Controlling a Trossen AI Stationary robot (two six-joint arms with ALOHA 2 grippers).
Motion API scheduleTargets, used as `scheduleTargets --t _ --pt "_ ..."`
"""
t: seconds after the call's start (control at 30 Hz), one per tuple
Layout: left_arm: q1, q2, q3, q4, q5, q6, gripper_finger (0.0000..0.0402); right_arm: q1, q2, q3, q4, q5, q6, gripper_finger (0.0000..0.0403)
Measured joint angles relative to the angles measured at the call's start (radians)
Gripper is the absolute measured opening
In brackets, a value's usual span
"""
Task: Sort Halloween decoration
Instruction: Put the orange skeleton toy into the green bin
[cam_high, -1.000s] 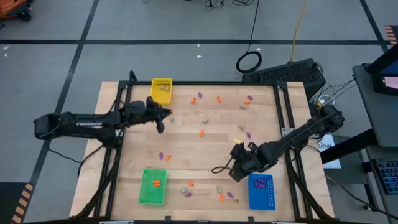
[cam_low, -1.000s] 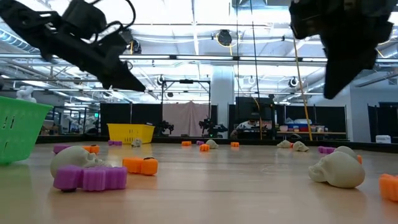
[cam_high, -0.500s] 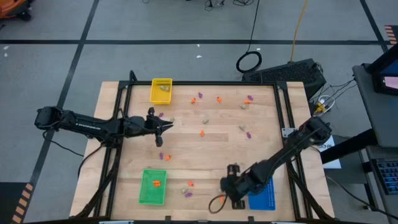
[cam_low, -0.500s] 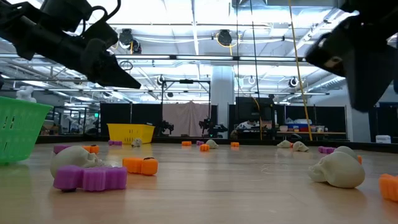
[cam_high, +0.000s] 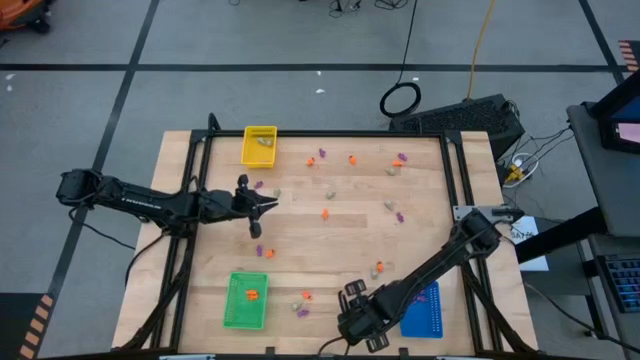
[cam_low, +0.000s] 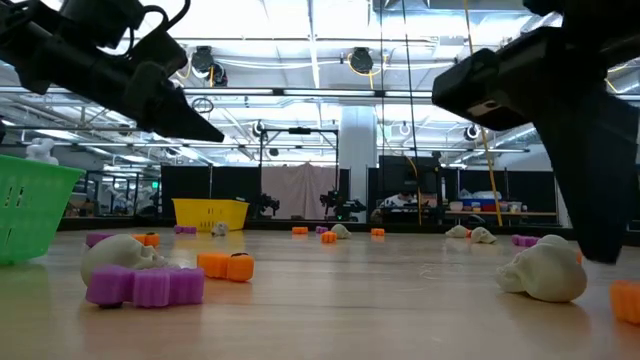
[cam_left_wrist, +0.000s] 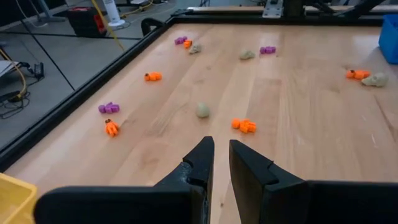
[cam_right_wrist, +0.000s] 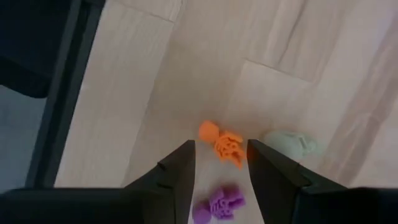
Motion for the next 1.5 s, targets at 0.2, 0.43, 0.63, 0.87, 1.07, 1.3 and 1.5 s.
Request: scheduleTargets --t 0.2,0.43,0.63,0.87,1.07,1.3,1.5 --pt "0.0 0.0 0.0 -0.034 -0.002 0.016 0.0049 -0.002 0.04 0.001 -0.01 -0.005 -0.055 0.0132" --pt "0.0 0.0 0.001 -0.038 -0.003 0.015 0.0049 -0.007 0.057 0.003 -0.013 -0.023 -0.074 0.0118" --pt "0.0 0.0 0.001 -0.036 -0.008 -0.011 0.0049 -0.018 0.058 0.002 -0.017 -0.022 -0.049 0.0027" --pt "-0.033 0.0 0.001 -0.027 -0.069 -0.037 0.0049 -0.017 0.031 -0.003 -0.018 -0.01 -0.011 0.0015" --pt "-0.094 0.0 0.001 -0.006 -0.128 -0.034 0.0049 -0.042 -0.073 -0.002 0.022 0.059 -0.015 0.0004" --pt "-0.165 -0.058 0.001 -0.034 -0.227 -0.004 0.0049 -0.149 -0.099 -0.003 0.157 0.19 -0.018 0.0002" --pt "-0.191 -0.169 0.001 -0.149 -0.258 -0.009 0.0049 -0.242 -0.093 -0.003 0.425 0.24 -0.091 0.0001"
